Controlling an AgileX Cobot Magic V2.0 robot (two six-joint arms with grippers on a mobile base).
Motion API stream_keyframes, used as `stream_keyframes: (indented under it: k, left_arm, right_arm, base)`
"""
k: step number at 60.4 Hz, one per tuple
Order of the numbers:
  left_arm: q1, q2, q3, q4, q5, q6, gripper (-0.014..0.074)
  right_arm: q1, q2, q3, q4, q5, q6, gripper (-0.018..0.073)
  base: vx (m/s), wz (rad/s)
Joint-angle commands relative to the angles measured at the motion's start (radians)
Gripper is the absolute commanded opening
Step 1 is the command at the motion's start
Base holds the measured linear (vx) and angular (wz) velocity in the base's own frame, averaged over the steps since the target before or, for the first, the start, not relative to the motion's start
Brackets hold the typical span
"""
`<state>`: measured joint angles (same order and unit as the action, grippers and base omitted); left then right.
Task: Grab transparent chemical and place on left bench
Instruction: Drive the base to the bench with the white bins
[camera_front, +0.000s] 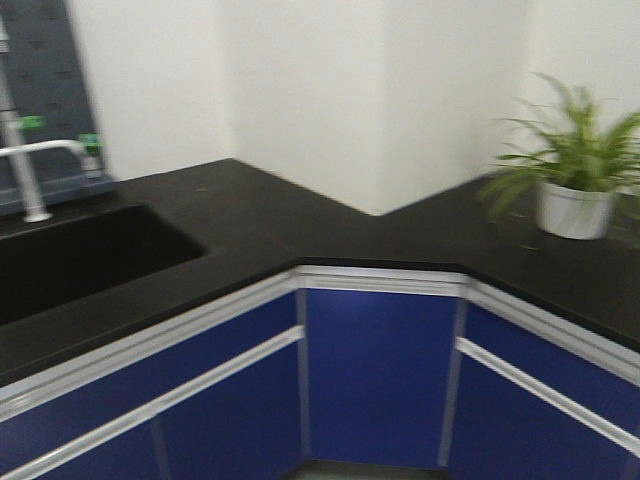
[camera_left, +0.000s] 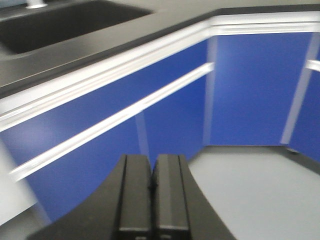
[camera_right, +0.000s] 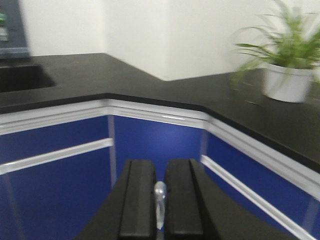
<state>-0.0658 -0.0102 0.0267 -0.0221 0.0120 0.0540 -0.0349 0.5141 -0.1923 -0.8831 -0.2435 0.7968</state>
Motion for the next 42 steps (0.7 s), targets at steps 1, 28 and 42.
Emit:
stream_keyframes:
  k: [1,28,42]
  left_arm:
    - [-0.002,-0.019,0.016,-0.001,-0.078,-0.008,-0.0003]
    - [-0.002,-0.019,0.016,-0.001,-0.078,-0.008,-0.0003]
    - [-0.002,-0.019,0.016,-0.001,-0.078,-0.008,-0.0003]
  right_arm:
    - [-0.005,0.003,-0.029,0.010,-0.053,0.001,0.0139]
    - [-0.005,0.003,-0.029,0.010,-0.053,0.001,0.0139]
    - [-0.005,0.003,-0.029,0.010,-0.053,0.001,0.0139]
  base:
    - [-0.04,0.95]
    - [0.02,0.88]
    - [0.09,0.85]
